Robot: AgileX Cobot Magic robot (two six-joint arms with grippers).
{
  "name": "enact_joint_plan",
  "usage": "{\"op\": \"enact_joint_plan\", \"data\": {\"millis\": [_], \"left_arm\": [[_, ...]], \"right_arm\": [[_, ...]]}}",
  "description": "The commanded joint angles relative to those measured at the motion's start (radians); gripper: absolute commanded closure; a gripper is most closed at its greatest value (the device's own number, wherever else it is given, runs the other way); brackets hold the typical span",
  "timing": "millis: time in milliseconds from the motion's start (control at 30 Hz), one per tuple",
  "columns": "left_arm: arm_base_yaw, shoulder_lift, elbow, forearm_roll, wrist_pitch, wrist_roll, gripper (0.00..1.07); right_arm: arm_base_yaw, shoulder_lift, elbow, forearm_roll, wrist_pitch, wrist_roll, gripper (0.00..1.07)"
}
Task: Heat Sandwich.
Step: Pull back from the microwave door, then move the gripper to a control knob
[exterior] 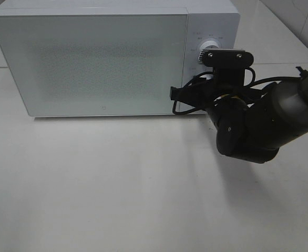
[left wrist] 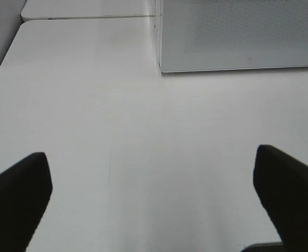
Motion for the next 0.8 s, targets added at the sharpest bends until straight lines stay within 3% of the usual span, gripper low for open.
{"op": "enact_joint_plan", "data": {"millis": [33,800], "left_arm": [[0.001,-0.027,0.003,-0.005,-0.017,0.001,0.03],[0.001,-0.027,0.003,-0.005,-0.017,0.001,0.03]], "right_arm": [[-0.002,-0.001,-0.007,-0.025,-0.021,0.094,0.98],[-0.002,-0.001,-0.007,-0.029,-0.043,1.067,1.00]]}}
